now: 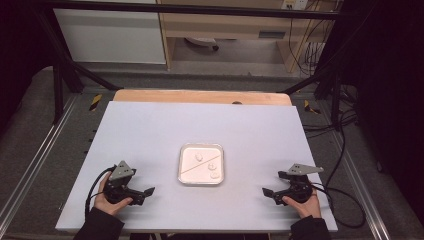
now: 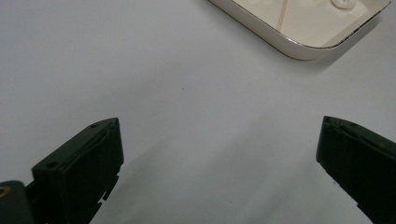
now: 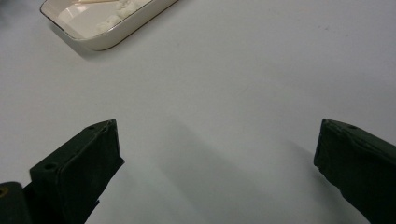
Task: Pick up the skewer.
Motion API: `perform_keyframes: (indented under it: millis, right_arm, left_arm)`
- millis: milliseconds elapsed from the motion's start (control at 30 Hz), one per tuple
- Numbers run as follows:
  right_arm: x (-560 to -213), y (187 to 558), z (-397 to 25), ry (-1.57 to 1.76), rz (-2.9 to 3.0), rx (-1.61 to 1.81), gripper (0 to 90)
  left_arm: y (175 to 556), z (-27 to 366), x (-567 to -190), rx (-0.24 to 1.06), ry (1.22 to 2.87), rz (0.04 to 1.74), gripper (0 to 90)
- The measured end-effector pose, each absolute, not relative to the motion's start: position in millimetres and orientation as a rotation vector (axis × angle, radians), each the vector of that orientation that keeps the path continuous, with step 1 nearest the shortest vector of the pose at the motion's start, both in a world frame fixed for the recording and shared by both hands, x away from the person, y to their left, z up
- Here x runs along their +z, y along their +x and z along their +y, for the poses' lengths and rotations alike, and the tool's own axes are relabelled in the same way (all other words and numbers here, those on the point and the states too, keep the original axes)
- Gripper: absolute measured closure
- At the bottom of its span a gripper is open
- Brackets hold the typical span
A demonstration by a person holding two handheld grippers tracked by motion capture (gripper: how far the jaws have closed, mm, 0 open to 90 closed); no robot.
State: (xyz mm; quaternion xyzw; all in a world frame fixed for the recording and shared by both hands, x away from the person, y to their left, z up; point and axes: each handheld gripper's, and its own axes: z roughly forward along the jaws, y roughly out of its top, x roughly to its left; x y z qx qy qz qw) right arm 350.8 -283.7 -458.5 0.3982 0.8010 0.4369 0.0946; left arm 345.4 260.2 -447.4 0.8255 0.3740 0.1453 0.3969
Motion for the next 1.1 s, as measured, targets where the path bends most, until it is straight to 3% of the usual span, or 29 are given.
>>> perform_keyframes:
  millis: [1100]
  right_arm:
    - [-457.8, 351.2, -284.3, 1.171, 2.367, 1.294, 1.1]
  left_arm:
    - [344.9, 256.3, -444.1, 0.364, 2.091, 0.925, 0.7]
